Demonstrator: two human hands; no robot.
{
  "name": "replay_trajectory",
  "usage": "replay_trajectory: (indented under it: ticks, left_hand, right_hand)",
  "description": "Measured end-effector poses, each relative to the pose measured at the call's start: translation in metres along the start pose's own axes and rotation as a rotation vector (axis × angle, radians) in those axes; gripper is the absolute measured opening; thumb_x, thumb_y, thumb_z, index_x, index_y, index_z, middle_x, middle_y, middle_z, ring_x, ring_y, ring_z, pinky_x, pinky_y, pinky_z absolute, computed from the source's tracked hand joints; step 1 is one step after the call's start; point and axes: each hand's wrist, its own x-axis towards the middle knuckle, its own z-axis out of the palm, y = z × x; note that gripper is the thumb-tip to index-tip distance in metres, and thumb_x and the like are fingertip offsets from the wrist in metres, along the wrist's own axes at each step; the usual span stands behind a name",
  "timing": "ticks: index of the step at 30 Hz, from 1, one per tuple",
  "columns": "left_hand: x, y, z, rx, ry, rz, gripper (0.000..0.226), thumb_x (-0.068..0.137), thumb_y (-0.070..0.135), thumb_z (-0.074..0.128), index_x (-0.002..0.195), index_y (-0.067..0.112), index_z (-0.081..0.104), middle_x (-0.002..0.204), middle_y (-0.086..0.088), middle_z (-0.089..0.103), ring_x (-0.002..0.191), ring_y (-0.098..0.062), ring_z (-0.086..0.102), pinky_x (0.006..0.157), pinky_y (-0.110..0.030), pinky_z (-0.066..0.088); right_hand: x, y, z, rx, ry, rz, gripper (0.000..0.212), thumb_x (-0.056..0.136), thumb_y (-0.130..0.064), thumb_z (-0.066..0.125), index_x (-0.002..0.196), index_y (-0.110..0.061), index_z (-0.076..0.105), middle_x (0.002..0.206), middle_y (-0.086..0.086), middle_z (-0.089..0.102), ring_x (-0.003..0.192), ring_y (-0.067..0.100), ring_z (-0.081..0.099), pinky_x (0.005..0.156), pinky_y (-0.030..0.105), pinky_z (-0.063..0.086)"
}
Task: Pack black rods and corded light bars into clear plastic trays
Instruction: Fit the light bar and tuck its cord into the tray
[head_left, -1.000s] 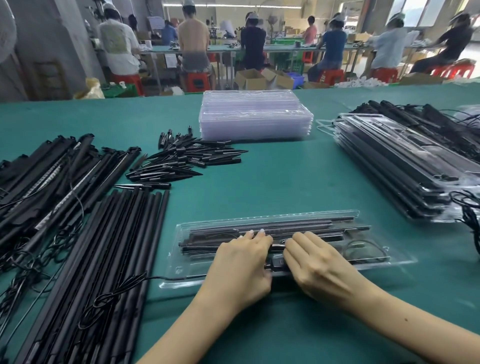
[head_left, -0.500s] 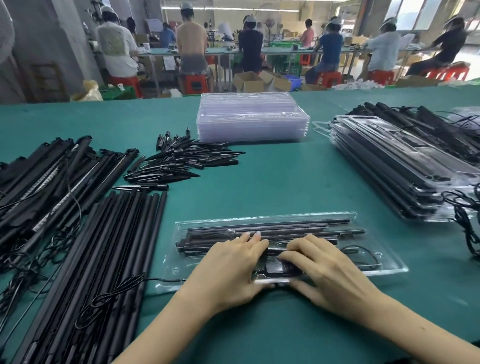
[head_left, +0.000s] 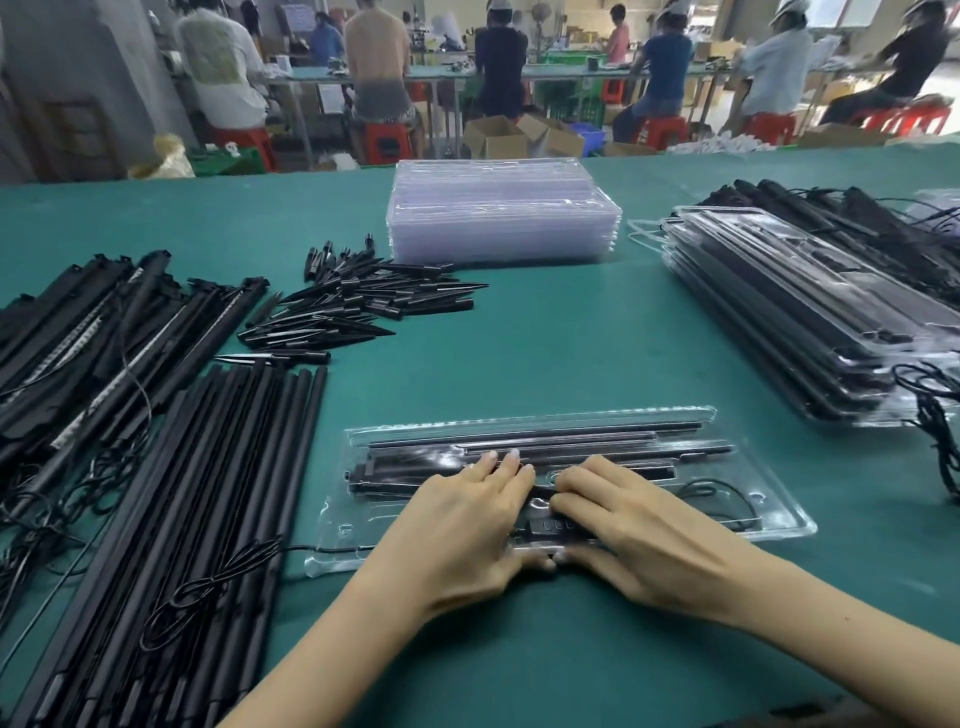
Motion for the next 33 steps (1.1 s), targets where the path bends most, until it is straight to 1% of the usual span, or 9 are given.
replay_trajectory:
  ticks: [10, 12, 15, 18, 20, 23, 26, 30, 33]
  left_hand:
    - [0.007, -0.001, -0.007, 0.025, -0.024, -0.016, 0.071, 0.092, 0.063, 0.031, 0.146, 0.018, 0.029, 0.157, -0.002, 0.023, 0.141, -0.018, 0.026, 0.106, -0.035, 0.032]
    - [0.003, -0.002, -0.004, -0.042, -0.021, -0.042, 0.078, 0.086, 0.07, 0.036, 0.147, 0.022, 0.027, 0.158, 0.002, 0.02, 0.144, -0.014, 0.02, 0.109, -0.033, 0.029]
    - [-0.008, -0.005, 0.004, -0.187, 0.0, -0.073, 0.097, 0.072, 0.08, 0.047, 0.151, 0.033, 0.015, 0.156, 0.018, 0.003, 0.145, -0.002, 0.002, 0.117, -0.023, 0.015]
    - [-0.017, -0.01, 0.007, -0.259, -0.065, 0.0, 0.115, 0.063, 0.084, 0.051, 0.151, 0.033, -0.002, 0.15, 0.023, -0.018, 0.14, 0.005, -0.021, 0.114, -0.016, -0.012]
    - [-0.019, -0.016, 0.003, -0.301, -0.093, 0.02, 0.098, 0.075, 0.079, 0.04, 0.151, 0.032, 0.001, 0.152, 0.022, -0.016, 0.139, 0.007, -0.022, 0.115, -0.019, -0.015]
    - [-0.012, -0.03, -0.002, -0.351, -0.029, -0.069, 0.061, 0.095, 0.055, 0.023, 0.151, 0.033, 0.012, 0.154, 0.022, -0.004, 0.141, 0.006, -0.013, 0.116, -0.024, -0.014]
    - [0.002, -0.038, -0.002, -0.212, 0.01, -0.145, 0.054, 0.1, 0.047, 0.017, 0.151, 0.036, -0.001, 0.152, 0.023, -0.012, 0.14, 0.002, -0.021, 0.115, -0.031, -0.019]
    - [0.016, -0.035, 0.007, -0.144, -0.018, -0.182, 0.053, 0.101, 0.048, 0.012, 0.147, 0.041, -0.012, 0.152, 0.024, -0.019, 0.14, 0.0, -0.025, 0.115, -0.043, -0.018]
    - [0.016, -0.035, 0.018, -0.138, -0.015, -0.191, 0.053, 0.099, 0.05, 0.009, 0.146, 0.041, -0.015, 0.152, 0.024, -0.022, 0.14, 0.0, -0.025, 0.116, -0.044, -0.017]
  right_hand:
    - [0.004, 0.009, -0.004, 0.159, -0.031, 0.012, 0.036, 0.095, -0.037, 0.044, 0.103, -0.007, 0.061, 0.104, 0.003, 0.054, 0.095, 0.019, 0.047, 0.085, 0.026, 0.038]
    - [0.003, 0.009, -0.004, 0.151, -0.035, 0.009, 0.033, 0.094, -0.038, 0.047, 0.102, -0.009, 0.06, 0.104, 0.001, 0.052, 0.095, 0.016, 0.044, 0.085, 0.025, 0.039]
    - [-0.001, 0.006, 0.0, 0.113, 0.0, 0.024, 0.03, 0.089, -0.041, 0.06, 0.1, -0.013, 0.06, 0.101, -0.001, 0.053, 0.091, 0.015, 0.045, 0.081, 0.029, 0.044]
    - [-0.005, 0.005, -0.003, 0.05, -0.012, 0.035, 0.045, 0.088, -0.061, 0.05, 0.104, -0.02, 0.059, 0.105, -0.006, 0.054, 0.093, 0.012, 0.047, 0.083, 0.028, 0.042]
    - [-0.008, 0.008, -0.006, 0.062, -0.04, 0.039, 0.056, 0.088, -0.071, 0.038, 0.108, -0.024, 0.06, 0.111, -0.009, 0.052, 0.1, 0.009, 0.045, 0.09, 0.026, 0.036]
    - [-0.006, 0.015, -0.01, 0.327, 0.013, 0.137, 0.049, 0.095, -0.059, 0.033, 0.117, -0.026, 0.061, 0.123, -0.012, 0.048, 0.117, 0.001, 0.04, 0.102, 0.021, 0.03]
    - [0.008, 0.023, -0.012, 0.55, 0.091, 0.335, 0.043, 0.098, -0.045, 0.03, 0.135, -0.031, 0.045, 0.142, -0.013, 0.042, 0.132, -0.007, 0.03, 0.111, 0.014, 0.02]
    - [0.026, 0.031, 0.003, 0.188, -0.181, 0.444, 0.066, 0.09, -0.058, 0.009, 0.151, -0.033, 0.002, 0.159, -0.012, -0.006, 0.144, -0.001, -0.009, 0.118, 0.029, -0.006]
    - [0.029, 0.03, 0.02, 0.047, -0.262, 0.443, 0.069, 0.089, -0.062, -0.003, 0.15, -0.032, -0.013, 0.157, -0.007, -0.02, 0.141, 0.002, -0.024, 0.117, 0.04, -0.013]
